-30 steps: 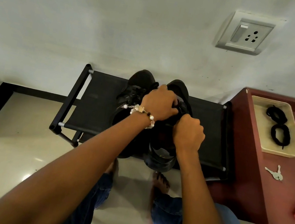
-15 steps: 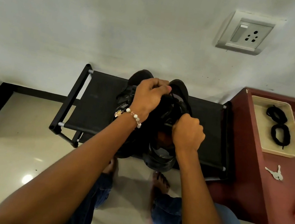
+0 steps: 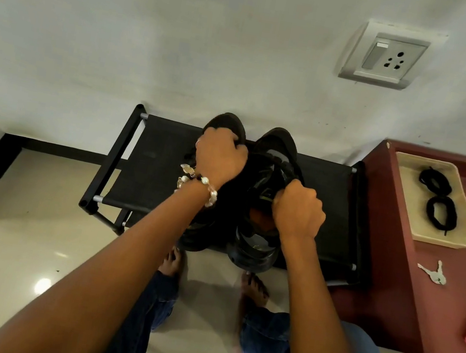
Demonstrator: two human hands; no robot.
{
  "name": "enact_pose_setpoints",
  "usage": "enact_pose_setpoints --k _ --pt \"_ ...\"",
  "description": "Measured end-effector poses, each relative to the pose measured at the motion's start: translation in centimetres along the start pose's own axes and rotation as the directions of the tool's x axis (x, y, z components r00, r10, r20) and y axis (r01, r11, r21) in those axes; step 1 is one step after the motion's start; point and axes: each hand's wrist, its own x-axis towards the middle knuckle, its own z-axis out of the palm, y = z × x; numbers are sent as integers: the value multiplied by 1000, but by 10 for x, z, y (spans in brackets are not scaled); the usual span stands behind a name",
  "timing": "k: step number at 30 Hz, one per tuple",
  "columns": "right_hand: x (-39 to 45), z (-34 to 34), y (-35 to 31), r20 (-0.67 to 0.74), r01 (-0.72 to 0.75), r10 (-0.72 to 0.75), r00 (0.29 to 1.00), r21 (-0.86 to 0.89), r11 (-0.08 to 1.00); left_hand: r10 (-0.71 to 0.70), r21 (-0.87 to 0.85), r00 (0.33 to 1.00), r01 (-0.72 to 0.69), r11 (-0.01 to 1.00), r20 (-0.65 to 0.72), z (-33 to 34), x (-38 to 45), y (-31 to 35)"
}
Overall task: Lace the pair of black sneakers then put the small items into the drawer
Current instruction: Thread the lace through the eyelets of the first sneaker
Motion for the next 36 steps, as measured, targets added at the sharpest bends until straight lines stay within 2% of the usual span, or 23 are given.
enact_pose_setpoints --k 1,3,4,5,8,10,20,25,27,29,30,32,33,34,36 --pt "1 -1 1 8 35 -35 999 36 999 63 123 998 -60 991 -20 3 -8 1" --pt "7 -5 1 19 135 -139 990 142 981 254 220 956 -219 951 -146 8 -26 6" --pt "10 -6 1 -2 193 -196 981 188 963 343 231 927 -303 924 -155 12 -33 7" --pt "13 -7 0 -35 248 -246 969 204 947 381 228 919 -352 908 -99 15 -39 7" --pt "19 -6 -1 -33 356 -354 935 77 931 257 234 950 -294 927 176 29 -43 -2" --pt "20 -1 0 -15 381 -381 924 20 924 206 282 948 -272 920 243 36 -43 -9" --pt "31 14 -14 -185 277 -279 942 -34 960 88 251 991 -112 962 103 55 -39 -7" --pt "34 20 -16 -238 269 -258 936 14 963 117 249 991 -128 960 58 56 -39 -10" --pt "32 17 -15 -235 229 -200 951 104 968 120 248 991 -129 960 54 56 -39 -11" --pt "33 10 -11 -247 70 14 969 331 941 128 253 990 -138 957 55 55 -39 -10" --pt "36 7 -7 -191 -58 176 966 498 865 124 255 991 -134 957 56 55 -39 -10" --pt "40 4 -1 23 -271 386 922 750 604 98 261 994 -107 959 51 56 -39 -9" --pt "41 4 1 111 -329 413 904 798 505 82 258 996 -91 962 45 56 -39 -9" --pt "41 3 1 146 -347 412 899 812 470 68 255 997 -76 964 39 57 -40 -8" --pt "41 -2 0 89 -279 366 926 816 507 67 253 997 -72 965 26 59 -40 -7"
